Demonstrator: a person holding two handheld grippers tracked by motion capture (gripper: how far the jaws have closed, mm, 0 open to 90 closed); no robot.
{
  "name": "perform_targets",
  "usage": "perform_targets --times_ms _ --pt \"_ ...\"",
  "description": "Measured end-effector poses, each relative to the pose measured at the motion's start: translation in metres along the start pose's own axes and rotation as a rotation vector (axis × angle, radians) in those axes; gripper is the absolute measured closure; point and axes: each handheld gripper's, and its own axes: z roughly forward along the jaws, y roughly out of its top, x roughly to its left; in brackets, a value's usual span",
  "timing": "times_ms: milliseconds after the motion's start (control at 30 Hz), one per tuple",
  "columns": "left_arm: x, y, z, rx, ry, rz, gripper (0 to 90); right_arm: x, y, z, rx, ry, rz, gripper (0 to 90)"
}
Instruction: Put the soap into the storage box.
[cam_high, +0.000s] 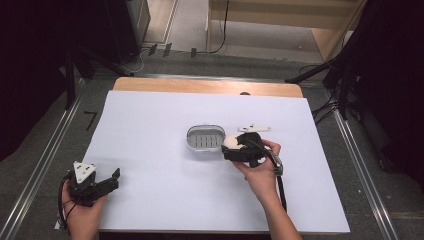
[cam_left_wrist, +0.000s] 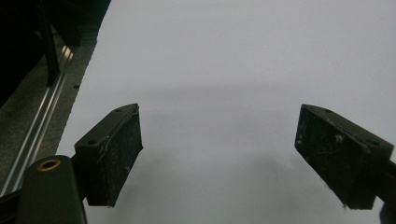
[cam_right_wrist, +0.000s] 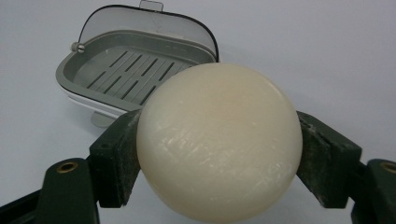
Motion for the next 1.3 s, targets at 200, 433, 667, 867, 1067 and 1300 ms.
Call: perform_targets --times_ms 200,433,667,867,1067,1300 --pt "0.000 0.000 0.000 0.001 -0.002 0.000 15.9 0.004 0.004 0.003 0.003 0.007 -0.007 24.8" --pt "0.000 0.000 0.001 0.003 -0.003 -0.001 15.9 0.009 0.008 0.006 0.005 0.012 -0.011 24.8" --pt "0.001 0.000 0.000 0.004 -0.006 -0.001 15.9 0.016 0.013 0.011 0.008 0.021 -0.021 24.8" --pt "0.000 0.000 0.001 0.004 -0.003 -0.002 15.8 0.021 0.016 0.015 0.015 0.025 -0.025 24.8" --pt "0.000 0.000 0.001 0.004 -0.006 -0.001 15.9 0.027 0.020 0.019 0.018 0.031 -0.031 24.8" --pt "0.000 0.000 0.000 0.005 -0.005 -0.001 15.8 0.030 0.024 0.022 0.022 0.034 -0.032 24.9"
